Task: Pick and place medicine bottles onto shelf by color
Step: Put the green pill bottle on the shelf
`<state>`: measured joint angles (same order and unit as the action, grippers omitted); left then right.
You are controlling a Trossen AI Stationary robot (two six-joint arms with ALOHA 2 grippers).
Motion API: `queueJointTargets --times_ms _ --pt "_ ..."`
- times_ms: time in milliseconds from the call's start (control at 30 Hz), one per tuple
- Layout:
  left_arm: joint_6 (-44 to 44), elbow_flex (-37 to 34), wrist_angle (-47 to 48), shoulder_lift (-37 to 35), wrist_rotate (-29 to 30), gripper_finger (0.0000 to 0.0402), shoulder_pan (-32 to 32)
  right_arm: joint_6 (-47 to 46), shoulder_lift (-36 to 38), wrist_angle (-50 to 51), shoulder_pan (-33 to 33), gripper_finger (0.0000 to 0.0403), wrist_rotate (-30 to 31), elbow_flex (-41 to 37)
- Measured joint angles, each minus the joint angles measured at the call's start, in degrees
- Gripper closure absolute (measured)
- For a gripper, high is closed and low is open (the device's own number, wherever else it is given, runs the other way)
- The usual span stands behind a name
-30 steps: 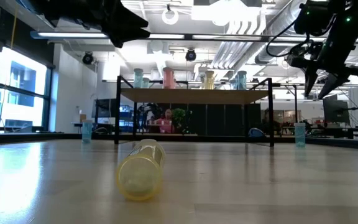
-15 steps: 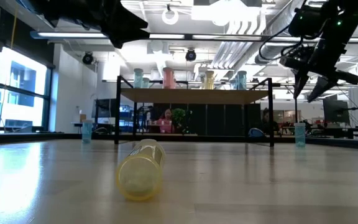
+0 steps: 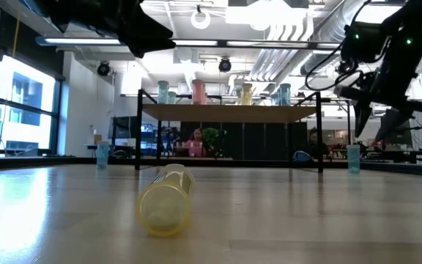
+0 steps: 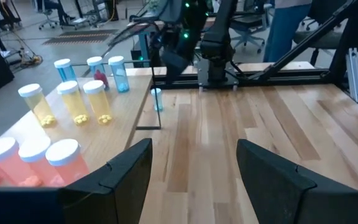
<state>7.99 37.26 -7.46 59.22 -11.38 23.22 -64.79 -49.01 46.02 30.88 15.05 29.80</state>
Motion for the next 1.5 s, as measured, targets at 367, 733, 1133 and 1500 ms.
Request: queueJointTargets --times_ms 367,733,1133,1500 --pt "-0.16 0.00 -0.04 0.00 0.00 0.0177 0.00 -6.07 -0.13 -4.51 -8.87 0.0218 9.05 -4.66" --pt "-0.26 0.00 -0.07 0.00 0.00 0.0177 0.00 -7.28 -4.61 -11.59 -13.92 0.0218 15.22 -7.57" --pt "-0.48 0.00 -0.09 0.00 0.00 0.0177 0.00 -8.96 -16.31 -18.35 -14.06 0.0218 20.96 -8.13" --pt "-1.14 0.00 -0.09 0.00 0.00 0.0177 0.00 -9.35 -25.12 -24.18 -14.02 0.0218 25.58 -8.13"
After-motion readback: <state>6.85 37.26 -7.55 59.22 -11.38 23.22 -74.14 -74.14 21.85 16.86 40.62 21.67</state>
